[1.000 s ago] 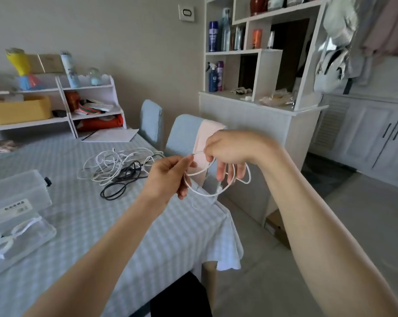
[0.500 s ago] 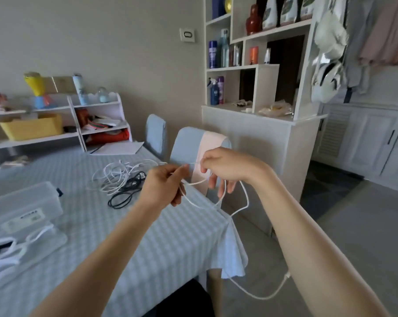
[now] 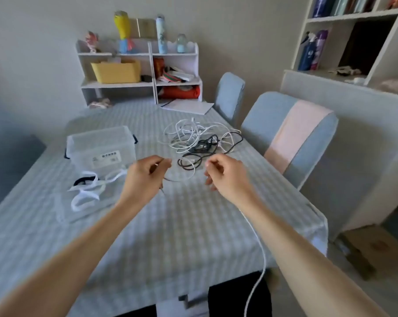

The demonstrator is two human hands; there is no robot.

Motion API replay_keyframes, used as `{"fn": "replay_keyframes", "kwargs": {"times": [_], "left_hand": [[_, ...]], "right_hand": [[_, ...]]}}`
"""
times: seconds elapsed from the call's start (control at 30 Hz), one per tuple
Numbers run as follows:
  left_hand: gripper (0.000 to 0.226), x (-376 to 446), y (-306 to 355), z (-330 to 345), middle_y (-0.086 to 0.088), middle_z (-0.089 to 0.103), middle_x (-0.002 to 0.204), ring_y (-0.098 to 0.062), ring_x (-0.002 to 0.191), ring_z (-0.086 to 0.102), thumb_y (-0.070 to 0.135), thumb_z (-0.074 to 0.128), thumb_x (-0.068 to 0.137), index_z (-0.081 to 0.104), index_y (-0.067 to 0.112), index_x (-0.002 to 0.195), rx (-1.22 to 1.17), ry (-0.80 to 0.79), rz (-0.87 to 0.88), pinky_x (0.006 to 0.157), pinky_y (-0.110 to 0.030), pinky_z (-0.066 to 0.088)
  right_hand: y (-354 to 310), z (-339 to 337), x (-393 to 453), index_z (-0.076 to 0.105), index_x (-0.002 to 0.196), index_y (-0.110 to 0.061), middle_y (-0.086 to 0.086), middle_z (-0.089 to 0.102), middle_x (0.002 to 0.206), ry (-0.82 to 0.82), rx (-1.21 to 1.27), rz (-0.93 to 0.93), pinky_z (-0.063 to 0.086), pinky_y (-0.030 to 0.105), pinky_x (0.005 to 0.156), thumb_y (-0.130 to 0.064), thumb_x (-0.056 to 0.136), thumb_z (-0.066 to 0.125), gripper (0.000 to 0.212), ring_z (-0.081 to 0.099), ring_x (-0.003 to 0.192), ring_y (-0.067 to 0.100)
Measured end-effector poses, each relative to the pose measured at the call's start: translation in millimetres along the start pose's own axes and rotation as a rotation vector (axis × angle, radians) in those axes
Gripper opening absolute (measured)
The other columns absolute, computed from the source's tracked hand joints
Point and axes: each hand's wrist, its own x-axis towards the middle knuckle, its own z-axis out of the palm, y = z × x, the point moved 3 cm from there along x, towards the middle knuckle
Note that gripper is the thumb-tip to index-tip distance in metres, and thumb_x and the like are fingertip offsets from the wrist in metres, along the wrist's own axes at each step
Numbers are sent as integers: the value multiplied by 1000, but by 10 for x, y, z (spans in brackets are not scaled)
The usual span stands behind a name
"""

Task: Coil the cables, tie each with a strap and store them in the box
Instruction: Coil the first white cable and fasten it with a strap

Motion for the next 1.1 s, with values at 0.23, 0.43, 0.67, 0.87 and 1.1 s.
{"fn": "replay_keyframes", "kwargs": {"times": [0.23,0.43,0.67,0.87,1.1], "left_hand": [[22,180,-417,-288,-4,54,48,-14,43,50,30,61,97,71,19,81,52,154,-16,49,-33,38],[23,249,-540,-316,-2,57,45,-9,41,50,33,62,96,71,20,79,2,156,-48,54,-30,43],[22,194,-525,-354,-1,56,51,-20,49,55,33,64,95,71,19,80,108,98,54,53,-36,45],[21,111,-498,-288,-5,59,52,-14,41,48,27,63,96,67,18,77,-10,19,-77,45,-23,37],[26,133,-562,-219,0,68,60,-21,37,55,26,53,101,70,16,83,-122,-43,-306,39,-22,41]], "right_hand": [[101,528,319,70,97,-12,3,73,85,-172,-345,-333,49,33,66,-22,94,58,16,67,77,24],[-216,822,620,65,94,-12,1,72,80,-286,233,89,52,30,56,-30,101,53,23,68,66,14],[-179,976,558,72,100,-20,3,73,74,-498,265,7,48,32,57,-29,99,59,16,59,61,26],[-159,1024,448,59,73,-19,8,56,55,-349,122,-104,36,20,51,-23,103,50,32,46,47,7],[-106,1070,427,56,67,-16,-4,55,53,-350,-33,-85,42,28,54,-32,104,46,41,55,54,13]]}}
